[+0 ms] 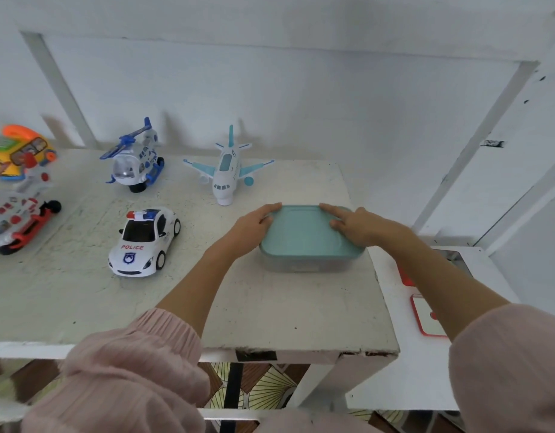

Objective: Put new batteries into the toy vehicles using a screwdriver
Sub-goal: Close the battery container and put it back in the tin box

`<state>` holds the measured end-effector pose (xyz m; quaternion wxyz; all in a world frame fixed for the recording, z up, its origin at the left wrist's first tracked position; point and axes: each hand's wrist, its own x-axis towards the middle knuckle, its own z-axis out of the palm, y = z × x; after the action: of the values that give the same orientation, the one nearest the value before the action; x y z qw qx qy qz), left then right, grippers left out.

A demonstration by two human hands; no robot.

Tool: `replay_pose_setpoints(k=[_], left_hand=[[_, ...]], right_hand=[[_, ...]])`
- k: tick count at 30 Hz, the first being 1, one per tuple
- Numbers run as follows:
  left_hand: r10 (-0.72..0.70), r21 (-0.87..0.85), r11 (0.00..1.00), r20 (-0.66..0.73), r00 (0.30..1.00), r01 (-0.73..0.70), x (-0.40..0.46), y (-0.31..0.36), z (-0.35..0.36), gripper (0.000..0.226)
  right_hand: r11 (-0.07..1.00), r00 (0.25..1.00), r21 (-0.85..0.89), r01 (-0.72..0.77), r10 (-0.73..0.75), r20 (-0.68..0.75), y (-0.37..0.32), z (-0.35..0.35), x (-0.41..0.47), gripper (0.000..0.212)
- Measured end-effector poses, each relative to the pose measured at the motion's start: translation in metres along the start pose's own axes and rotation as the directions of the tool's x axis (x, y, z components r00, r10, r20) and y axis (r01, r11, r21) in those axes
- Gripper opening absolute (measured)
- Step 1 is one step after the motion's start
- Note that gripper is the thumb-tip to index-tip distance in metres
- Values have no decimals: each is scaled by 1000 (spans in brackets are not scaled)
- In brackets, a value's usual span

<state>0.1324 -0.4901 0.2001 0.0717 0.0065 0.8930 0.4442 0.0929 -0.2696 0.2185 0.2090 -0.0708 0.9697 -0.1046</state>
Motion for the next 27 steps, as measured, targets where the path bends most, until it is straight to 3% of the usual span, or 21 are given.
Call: replay_pose_setpoints(k=[8,13,15,18,22,27], left_hand=[[-52,23,998,84,995,50,12,-5,-2,38],[-41,-214,975,61,997,53,-1,-8,-2,38],[-34,-296,954,50,998,48,-5,-14,-1,39],[-28,-389,921,23,999,35,-10,-23,4,44],[-39,-524,851,-47,998,9,-12,-28,11,43],[-45,-496,867,-186,981,-54,-13,-27,21,39]], right_hand=[[999,999,32,-7,8,-31,-3,3,-1,43],[969,987,230,95,-60,-152,10,12,-4,40],[877,971,450,171,-73,-226,23,18,-14,35],[649,966,732,206,-16,-258,38,28,-24,30],[404,947,882,245,95,-306,35,41,-23,29],[381,903,876,296,186,-386,28,49,-23,26]])
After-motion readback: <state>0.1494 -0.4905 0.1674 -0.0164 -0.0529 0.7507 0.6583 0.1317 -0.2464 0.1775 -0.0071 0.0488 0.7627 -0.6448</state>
